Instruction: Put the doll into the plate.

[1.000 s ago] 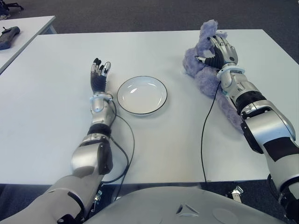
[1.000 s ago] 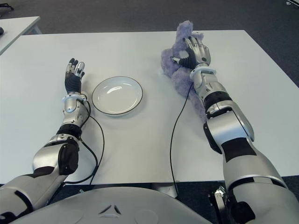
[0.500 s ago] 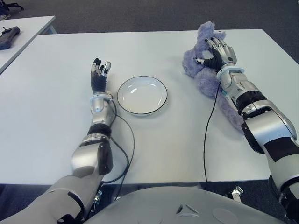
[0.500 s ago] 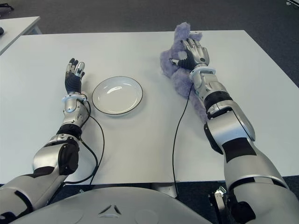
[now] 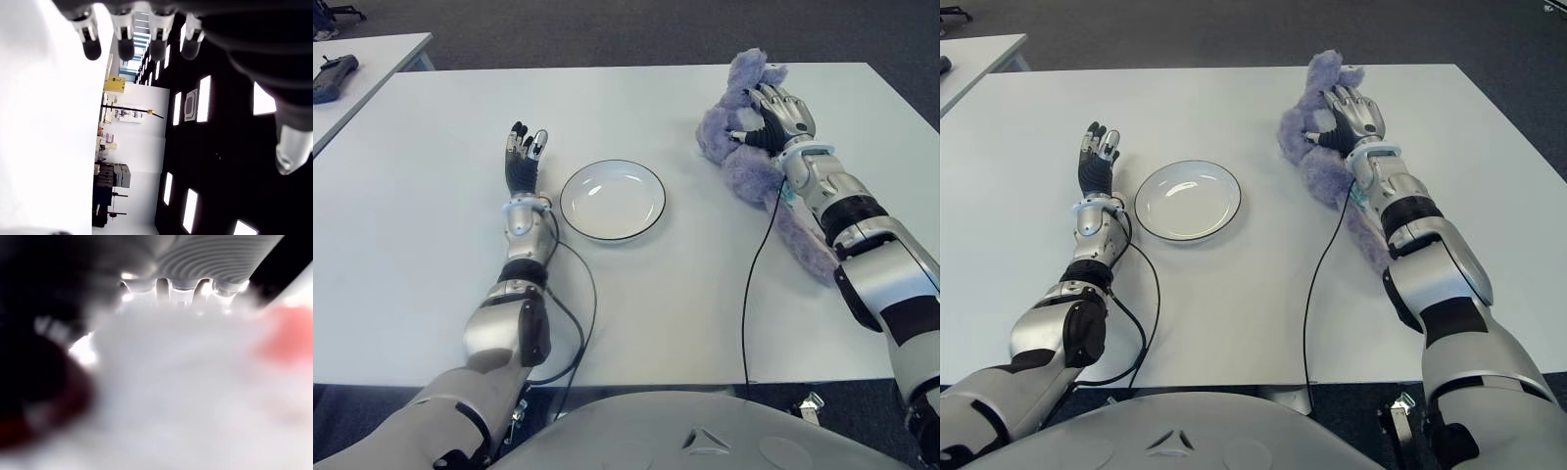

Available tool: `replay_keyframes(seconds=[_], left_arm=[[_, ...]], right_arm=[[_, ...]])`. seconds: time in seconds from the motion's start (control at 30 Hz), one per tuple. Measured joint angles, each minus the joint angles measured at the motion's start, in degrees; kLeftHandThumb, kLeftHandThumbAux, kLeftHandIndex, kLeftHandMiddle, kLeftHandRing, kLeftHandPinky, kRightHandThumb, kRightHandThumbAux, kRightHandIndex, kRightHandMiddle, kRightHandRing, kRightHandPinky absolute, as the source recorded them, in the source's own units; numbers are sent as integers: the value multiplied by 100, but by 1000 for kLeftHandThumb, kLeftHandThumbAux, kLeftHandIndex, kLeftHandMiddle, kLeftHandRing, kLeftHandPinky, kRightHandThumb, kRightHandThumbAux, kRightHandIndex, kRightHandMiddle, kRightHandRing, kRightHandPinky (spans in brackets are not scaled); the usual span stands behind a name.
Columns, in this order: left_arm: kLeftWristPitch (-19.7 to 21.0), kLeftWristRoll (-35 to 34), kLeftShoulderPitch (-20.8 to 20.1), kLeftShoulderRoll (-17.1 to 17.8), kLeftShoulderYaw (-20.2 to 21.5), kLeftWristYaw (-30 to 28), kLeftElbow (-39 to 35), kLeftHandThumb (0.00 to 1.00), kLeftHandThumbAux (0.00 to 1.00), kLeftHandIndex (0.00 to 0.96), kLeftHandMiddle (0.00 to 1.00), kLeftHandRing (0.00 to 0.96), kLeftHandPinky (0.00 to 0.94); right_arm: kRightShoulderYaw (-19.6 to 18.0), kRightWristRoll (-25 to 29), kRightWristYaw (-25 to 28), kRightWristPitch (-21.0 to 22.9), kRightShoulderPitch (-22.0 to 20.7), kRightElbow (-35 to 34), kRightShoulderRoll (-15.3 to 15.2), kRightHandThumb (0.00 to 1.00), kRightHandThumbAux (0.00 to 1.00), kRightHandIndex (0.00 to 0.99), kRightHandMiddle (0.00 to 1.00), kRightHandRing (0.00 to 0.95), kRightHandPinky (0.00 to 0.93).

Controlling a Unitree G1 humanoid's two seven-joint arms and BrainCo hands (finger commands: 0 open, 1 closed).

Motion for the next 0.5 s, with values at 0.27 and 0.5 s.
replay_keyframes(seconds=[0.27, 0.5], left_arm=[[0, 0, -20, -35, 1, 0, 0, 0, 529, 0, 9, 0, 0], [-5, 0, -29, -55, 0, 1, 0, 0, 527, 0, 11, 0, 3]], right_arm=[[-13, 2, 366, -16, 822, -1532, -633, 227, 378, 36, 0, 0, 77], [-82, 15, 810, -33, 1509, -2783, -1167, 222, 363, 36, 0, 0, 99]])
